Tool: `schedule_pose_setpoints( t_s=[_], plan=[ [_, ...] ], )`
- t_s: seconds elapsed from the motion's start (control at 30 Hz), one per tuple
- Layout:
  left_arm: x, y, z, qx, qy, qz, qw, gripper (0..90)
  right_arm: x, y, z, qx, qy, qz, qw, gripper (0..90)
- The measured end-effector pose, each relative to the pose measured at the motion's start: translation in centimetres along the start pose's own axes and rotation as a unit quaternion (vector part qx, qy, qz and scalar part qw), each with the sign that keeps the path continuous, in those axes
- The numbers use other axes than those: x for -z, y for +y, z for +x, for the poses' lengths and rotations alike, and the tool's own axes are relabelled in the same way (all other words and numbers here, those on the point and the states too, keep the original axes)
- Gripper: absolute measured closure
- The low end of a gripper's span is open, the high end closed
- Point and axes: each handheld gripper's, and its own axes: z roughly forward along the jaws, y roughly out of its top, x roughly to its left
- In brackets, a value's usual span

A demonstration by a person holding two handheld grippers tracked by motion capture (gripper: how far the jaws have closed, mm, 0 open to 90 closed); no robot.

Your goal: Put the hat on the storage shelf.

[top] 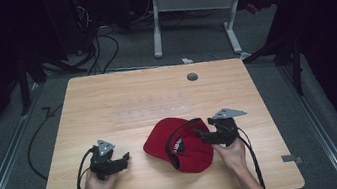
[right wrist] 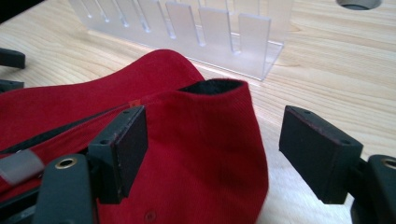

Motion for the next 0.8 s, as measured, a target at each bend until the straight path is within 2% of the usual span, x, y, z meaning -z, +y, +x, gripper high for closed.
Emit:
schedule_pose_setpoints(
  t_s=[0.2, 0.3, 0.5, 0.63, 0.8],
  plan=[
    [0.0, 0.0, 0.0, 0.000, 0.000, 0.000, 1.0000, 26.8, -1.7, 0.8, 0.1, 0.007, 0.013, 0.013, 0.9998, 24.0],
    [0.0, 0.0, 0.0, 0.000, 0.000, 0.000, 1.0000, 26.8, -2.4, 1.1, 0.1, 0.009, 0.027, 0.016, 0.9995, 22.3],
    [0.0, 0.0, 0.0, 0.000, 0.000, 0.000, 1.0000, 26.8, -3.8, 1.2, -0.2, 0.001, 0.040, 0.036, 0.9986, 22.8],
    [0.0, 0.0, 0.0, 0.000, 0.000, 0.000, 1.0000, 26.8, -4.9, 0.9, -0.4, -0.005, 0.045, 0.057, 0.9973, 28.7],
    [0.0, 0.0, 0.0, 0.000, 0.001, 0.000, 1.0000, 26.8, -5.9, 0.3, -0.6, -0.005, 0.067, 0.077, 0.9948, 36.6]
  ],
)
